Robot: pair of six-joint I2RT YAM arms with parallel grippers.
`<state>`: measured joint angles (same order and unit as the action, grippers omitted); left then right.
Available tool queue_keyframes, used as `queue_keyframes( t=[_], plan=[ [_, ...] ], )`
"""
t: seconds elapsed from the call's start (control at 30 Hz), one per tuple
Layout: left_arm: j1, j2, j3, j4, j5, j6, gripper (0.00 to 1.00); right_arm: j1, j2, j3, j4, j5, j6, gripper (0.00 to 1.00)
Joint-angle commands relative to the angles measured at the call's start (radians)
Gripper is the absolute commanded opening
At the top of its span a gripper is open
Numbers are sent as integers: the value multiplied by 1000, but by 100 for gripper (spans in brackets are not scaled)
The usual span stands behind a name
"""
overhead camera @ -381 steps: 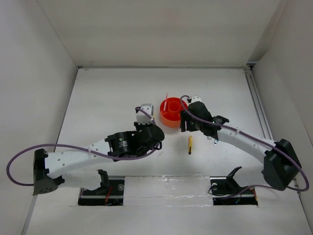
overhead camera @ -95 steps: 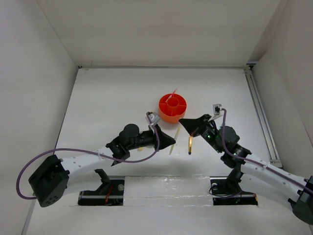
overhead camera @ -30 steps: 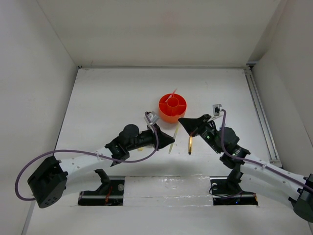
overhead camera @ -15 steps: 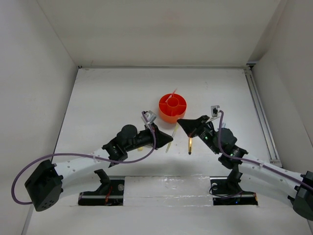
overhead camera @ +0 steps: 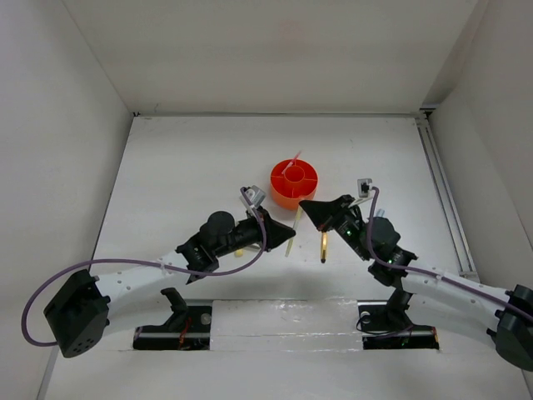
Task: Sort the stationery into containers
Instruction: Close the pen cap on the pen.
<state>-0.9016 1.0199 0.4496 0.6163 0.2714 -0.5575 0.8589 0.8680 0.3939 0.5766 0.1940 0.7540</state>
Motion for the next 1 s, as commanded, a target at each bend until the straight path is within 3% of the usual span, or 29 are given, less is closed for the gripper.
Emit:
queue_keyframes(
  t=[0.0,0.63,0.97],
  plan=[
    [7,3,70,142,-34,-5,0,22,18,-10,45,-25,4,0],
    [7,23,103,200,-69,25,0,40,66,-20,45,-53,-28,0],
    [7,5,123,152,-92,65,0,49,34,-29,26,-44,-28,0]
  ],
)
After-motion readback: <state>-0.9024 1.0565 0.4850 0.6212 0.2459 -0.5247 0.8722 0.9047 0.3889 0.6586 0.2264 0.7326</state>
